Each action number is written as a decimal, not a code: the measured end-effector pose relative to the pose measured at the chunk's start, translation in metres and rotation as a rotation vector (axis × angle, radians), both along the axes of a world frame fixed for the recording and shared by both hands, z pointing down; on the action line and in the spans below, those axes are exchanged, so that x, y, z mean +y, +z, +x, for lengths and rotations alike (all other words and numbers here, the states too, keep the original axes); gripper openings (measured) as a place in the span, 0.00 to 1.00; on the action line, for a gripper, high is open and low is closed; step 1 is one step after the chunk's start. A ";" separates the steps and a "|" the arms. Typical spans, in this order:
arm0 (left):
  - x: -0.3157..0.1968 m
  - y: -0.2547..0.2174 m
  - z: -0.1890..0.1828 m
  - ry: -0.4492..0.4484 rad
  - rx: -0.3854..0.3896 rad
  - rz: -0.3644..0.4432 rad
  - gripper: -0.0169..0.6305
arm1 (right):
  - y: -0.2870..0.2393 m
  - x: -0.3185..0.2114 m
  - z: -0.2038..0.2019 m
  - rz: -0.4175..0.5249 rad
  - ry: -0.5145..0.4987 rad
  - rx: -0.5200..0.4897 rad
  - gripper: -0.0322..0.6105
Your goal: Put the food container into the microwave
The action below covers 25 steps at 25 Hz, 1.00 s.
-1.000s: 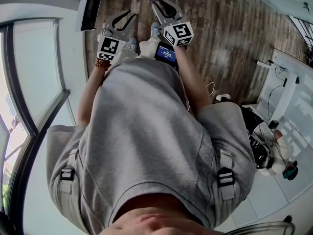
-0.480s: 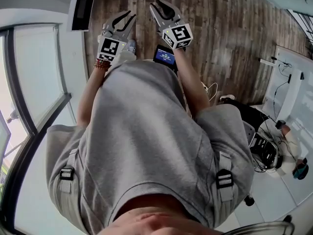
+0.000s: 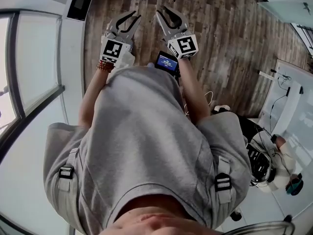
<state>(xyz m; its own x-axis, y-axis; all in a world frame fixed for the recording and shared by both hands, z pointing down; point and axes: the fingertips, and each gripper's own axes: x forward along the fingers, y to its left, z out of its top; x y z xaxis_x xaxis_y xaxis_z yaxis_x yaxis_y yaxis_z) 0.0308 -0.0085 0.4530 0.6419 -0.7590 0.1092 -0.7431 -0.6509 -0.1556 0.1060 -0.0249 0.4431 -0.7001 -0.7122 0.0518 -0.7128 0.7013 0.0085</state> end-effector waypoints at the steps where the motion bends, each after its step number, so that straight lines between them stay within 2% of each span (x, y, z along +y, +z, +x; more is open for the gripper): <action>1: 0.006 -0.003 0.005 -0.012 0.005 0.006 0.15 | -0.002 0.006 0.004 0.007 -0.012 0.002 0.22; 16: 0.075 -0.015 0.031 -0.227 0.080 0.074 0.14 | -0.007 0.072 0.022 0.062 -0.203 0.028 0.20; 25: 0.093 -0.016 0.034 -0.295 0.118 0.099 0.11 | -0.013 0.089 0.024 0.092 -0.207 0.030 0.17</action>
<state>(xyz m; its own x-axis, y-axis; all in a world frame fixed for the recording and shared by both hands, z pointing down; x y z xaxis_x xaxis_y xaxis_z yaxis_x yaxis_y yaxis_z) 0.0650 0.0843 0.4373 0.3970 -0.9171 -0.0362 -0.9138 -0.3912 -0.1095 0.1299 0.0642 0.4304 -0.8311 -0.5559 0.0164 -0.5519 0.8281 0.0984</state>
